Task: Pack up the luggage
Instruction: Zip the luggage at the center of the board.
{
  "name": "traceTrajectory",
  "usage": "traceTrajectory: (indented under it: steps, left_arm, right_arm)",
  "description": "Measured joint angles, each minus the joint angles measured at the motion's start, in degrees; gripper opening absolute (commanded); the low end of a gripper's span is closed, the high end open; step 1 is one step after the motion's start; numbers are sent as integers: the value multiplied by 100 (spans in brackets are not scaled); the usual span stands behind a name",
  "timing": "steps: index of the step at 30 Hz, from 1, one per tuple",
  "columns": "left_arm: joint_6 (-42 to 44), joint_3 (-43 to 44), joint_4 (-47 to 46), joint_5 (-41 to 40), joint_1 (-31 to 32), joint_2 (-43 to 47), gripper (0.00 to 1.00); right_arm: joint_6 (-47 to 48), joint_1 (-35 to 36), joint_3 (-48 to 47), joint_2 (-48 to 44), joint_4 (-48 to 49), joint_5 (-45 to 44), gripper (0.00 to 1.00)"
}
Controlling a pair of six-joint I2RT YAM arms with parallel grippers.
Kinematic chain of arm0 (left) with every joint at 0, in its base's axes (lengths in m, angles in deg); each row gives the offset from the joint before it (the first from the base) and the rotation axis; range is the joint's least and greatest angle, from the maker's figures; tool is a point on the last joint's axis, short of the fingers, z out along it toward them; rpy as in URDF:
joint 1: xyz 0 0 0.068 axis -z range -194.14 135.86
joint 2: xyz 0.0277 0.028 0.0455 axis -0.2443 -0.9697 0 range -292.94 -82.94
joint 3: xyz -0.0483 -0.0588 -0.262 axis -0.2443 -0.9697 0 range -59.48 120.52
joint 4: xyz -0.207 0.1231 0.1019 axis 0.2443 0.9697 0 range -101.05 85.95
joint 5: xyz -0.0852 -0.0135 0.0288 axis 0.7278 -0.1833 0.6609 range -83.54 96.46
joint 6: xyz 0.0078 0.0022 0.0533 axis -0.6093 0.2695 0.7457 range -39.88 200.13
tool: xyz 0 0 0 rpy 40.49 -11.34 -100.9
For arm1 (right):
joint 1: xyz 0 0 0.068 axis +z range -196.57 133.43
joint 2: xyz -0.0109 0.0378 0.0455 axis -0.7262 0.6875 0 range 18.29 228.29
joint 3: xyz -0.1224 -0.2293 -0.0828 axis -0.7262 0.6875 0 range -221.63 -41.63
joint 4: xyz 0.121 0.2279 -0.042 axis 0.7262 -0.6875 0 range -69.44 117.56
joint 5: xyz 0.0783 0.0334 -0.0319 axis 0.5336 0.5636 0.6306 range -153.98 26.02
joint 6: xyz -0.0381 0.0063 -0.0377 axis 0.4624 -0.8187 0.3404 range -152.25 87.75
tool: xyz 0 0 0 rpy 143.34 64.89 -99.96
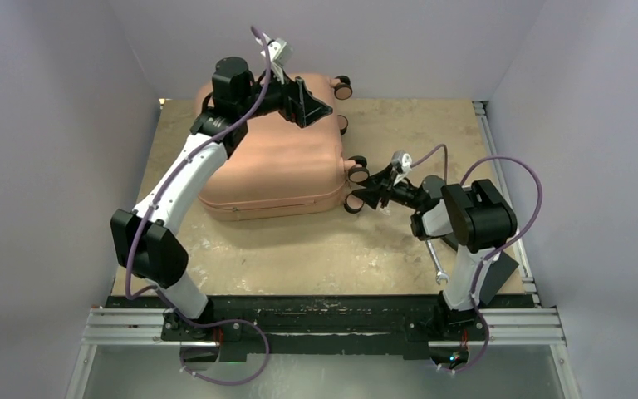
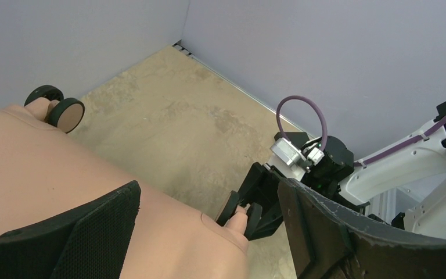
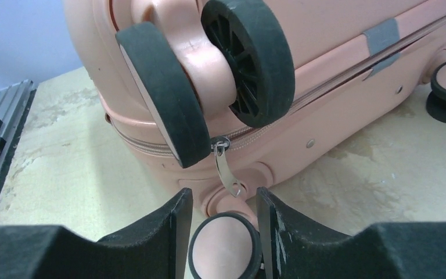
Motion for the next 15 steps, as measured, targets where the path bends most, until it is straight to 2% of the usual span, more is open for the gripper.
traceTrajectory:
  steps: [11,15]
  left_arm:
    - [0,455,127,-7,278,-501,88]
    - [2,575,149,-9,334,-662,88]
  right_arm:
    - [44,293,-179,168,24,-13,48]
    - [188,376,-306,168,15,-149,42]
